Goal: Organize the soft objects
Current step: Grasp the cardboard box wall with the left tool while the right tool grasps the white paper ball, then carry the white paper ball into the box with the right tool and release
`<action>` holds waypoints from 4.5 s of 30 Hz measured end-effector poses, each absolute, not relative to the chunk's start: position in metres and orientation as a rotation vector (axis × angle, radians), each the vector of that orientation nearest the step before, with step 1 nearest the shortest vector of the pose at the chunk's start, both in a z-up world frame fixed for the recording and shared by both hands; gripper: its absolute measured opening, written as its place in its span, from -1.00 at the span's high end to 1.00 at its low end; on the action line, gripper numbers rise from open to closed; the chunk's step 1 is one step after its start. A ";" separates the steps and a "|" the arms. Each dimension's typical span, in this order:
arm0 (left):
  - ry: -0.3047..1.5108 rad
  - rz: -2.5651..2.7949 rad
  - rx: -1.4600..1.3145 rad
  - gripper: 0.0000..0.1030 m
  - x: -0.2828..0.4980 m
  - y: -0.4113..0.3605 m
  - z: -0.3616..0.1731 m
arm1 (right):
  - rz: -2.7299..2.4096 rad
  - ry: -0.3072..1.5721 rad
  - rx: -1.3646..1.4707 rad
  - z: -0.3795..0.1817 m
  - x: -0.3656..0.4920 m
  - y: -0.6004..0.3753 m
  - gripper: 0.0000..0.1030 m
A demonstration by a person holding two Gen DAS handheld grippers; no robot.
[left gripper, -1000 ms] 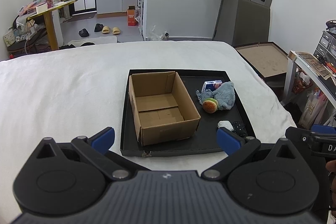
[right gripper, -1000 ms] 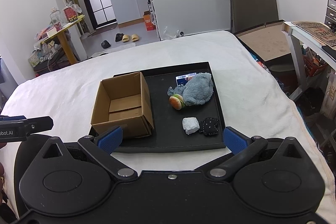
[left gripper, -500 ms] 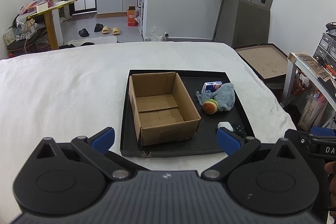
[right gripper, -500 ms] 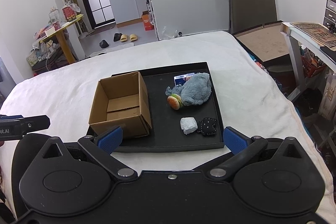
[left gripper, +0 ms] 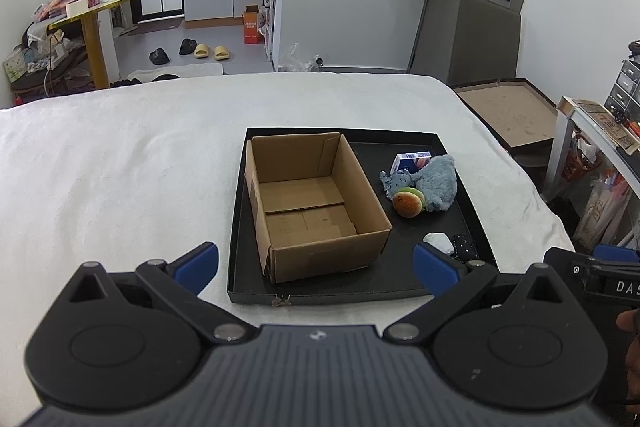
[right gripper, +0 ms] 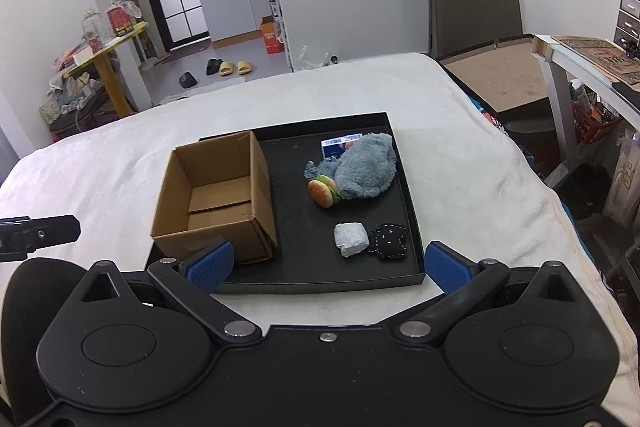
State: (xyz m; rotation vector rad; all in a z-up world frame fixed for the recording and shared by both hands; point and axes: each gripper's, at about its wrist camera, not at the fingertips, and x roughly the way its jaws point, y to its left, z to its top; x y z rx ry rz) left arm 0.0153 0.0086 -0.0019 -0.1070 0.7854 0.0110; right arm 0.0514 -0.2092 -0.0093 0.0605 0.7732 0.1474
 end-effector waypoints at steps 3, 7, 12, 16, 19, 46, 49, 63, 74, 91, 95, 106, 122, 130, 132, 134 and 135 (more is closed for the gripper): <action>0.789 0.016 -0.114 -0.99 0.022 0.010 -0.007 | 0.137 0.777 0.074 -0.014 0.057 -0.212 -1.00; 0.797 0.015 -0.121 -0.99 0.033 0.012 -0.015 | 0.127 0.777 0.087 -0.018 0.063 -0.217 -1.00; 0.812 0.018 -0.130 -0.99 0.048 0.013 -0.024 | 0.095 0.770 0.104 -0.026 0.073 -0.226 -1.00; 0.830 0.025 -0.138 -0.98 0.059 0.013 -0.032 | 0.083 0.777 0.131 -0.034 0.082 -0.235 -1.00; 0.840 0.028 -0.142 -0.98 0.065 0.014 -0.038 | 0.076 0.775 0.144 -0.039 0.088 -0.240 -1.00; 0.892 0.201 -0.273 -0.35 0.110 0.049 -0.089 | 0.067 0.934 0.271 -0.102 0.152 -0.274 -0.47; 0.914 0.206 -0.286 -0.22 0.117 0.051 -0.096 | 0.078 0.977 0.303 -0.115 0.162 -0.276 -0.30; 1.076 0.239 -0.286 0.05 0.166 0.048 -0.135 | 0.097 1.085 0.278 -0.155 0.211 -0.256 -0.17; 1.161 0.279 -0.212 0.49 0.181 0.038 -0.154 | 0.190 1.129 0.212 -0.174 0.227 -0.226 0.02; 1.129 0.235 -0.187 0.80 0.170 0.036 -0.146 | 0.177 1.077 0.142 -0.164 0.216 -0.206 0.31; 1.137 0.217 -0.195 0.79 0.163 0.035 -0.143 | 0.181 1.038 0.149 -0.143 0.211 -0.205 0.31; 1.113 0.192 -0.223 0.75 0.167 0.042 -0.144 | 0.229 0.961 0.130 -0.094 0.206 -0.175 0.31; 1.103 0.159 -0.309 0.73 0.169 0.056 -0.150 | 0.349 0.978 0.061 -0.079 0.205 -0.102 0.31; 1.088 0.148 -0.339 0.73 0.168 0.061 -0.150 | 0.385 0.990 0.032 -0.084 0.207 -0.068 0.31; 1.086 0.147 -0.346 0.73 0.168 0.062 -0.150 | 0.395 0.991 0.025 -0.084 0.209 -0.062 0.30; 1.087 0.148 -0.361 0.73 0.168 0.064 -0.151 | 0.405 0.981 0.019 -0.083 0.211 -0.057 0.30; 1.087 0.147 -0.367 0.73 0.168 0.065 -0.151 | 0.408 0.976 0.016 -0.083 0.212 -0.055 0.30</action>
